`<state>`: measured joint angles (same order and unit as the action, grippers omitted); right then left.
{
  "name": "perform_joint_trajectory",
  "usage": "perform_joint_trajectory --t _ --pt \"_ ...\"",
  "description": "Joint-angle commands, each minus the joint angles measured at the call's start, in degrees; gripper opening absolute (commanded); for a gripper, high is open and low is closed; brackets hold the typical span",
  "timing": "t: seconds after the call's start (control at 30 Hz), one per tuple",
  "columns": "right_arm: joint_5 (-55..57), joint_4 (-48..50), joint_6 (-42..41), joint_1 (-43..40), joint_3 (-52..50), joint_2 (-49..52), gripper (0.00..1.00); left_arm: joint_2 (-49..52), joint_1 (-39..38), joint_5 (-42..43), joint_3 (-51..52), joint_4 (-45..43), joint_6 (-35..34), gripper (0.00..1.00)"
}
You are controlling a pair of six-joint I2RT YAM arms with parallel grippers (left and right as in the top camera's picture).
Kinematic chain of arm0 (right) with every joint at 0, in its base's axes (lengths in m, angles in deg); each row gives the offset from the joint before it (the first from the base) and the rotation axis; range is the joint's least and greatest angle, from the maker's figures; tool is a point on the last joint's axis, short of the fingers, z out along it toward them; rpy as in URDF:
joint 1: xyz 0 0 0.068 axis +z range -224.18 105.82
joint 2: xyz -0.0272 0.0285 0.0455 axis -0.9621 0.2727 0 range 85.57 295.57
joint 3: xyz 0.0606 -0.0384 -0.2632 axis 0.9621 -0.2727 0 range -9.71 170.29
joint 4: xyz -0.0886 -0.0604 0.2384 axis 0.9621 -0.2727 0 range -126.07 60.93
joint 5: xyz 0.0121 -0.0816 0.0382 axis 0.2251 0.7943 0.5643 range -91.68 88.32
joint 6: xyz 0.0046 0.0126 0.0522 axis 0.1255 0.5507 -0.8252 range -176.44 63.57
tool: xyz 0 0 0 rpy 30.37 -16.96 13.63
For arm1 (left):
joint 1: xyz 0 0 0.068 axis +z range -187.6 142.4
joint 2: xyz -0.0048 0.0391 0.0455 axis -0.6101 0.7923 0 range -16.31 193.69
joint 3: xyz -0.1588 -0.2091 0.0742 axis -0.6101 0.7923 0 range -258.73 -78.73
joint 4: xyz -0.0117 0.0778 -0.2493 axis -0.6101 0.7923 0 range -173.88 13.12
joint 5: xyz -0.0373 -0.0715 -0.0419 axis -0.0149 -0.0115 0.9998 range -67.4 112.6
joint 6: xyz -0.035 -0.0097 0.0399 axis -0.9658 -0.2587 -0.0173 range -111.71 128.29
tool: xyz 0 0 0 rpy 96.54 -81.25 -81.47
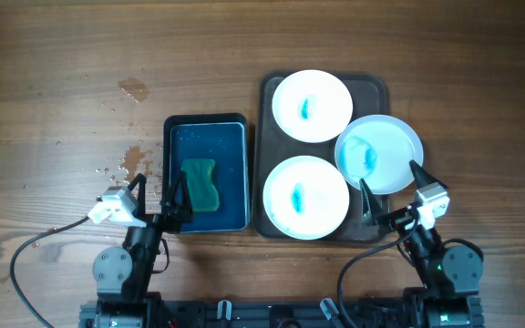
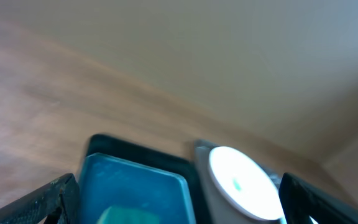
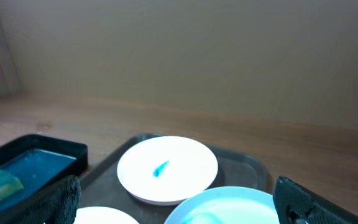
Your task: Clean dirty plates on tray and stack at the side
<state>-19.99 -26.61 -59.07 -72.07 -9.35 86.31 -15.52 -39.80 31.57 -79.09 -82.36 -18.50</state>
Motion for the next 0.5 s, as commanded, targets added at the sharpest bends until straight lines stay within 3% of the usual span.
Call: perform_joint_trajectory --t 0.0,0.07,0.17,0.27,0.4,0.47 --pt "-2.32 5.03 -9.84 0.24 0.00 -0.17 1.00 -0.31 -0.26 9.73 -1.18 -7.48 0.85 1.00" --pt "-4.74 7.61 -9.94 0.24 2.29 -0.02 1.00 0.07 -0.26 9.86 -5.09 -7.52 0.85 1.00" --pt "-6.27 1.51 -8.76 0.24 10.47 2.84 1.00 4.83 -0.26 9.88 -14.73 -0.74 0.90 1.00" --pt "-6.16 -14.71 -6.12 0.24 25.81 12.96 1.00 16.41 -0.26 10.12 -28.24 12.20 0.94 1.00" --pt "-6.71 -42.95 -4.87 0.24 53.40 34.25 1.00 38.93 -0.26 11.65 -51.98 38.14 0.92 1.00" --pt "-6.84 -48.94 -4.83 0.24 60.83 40.46 0.99 47.54 -0.26 11.63 -60.00 48.39 0.92 1.00"
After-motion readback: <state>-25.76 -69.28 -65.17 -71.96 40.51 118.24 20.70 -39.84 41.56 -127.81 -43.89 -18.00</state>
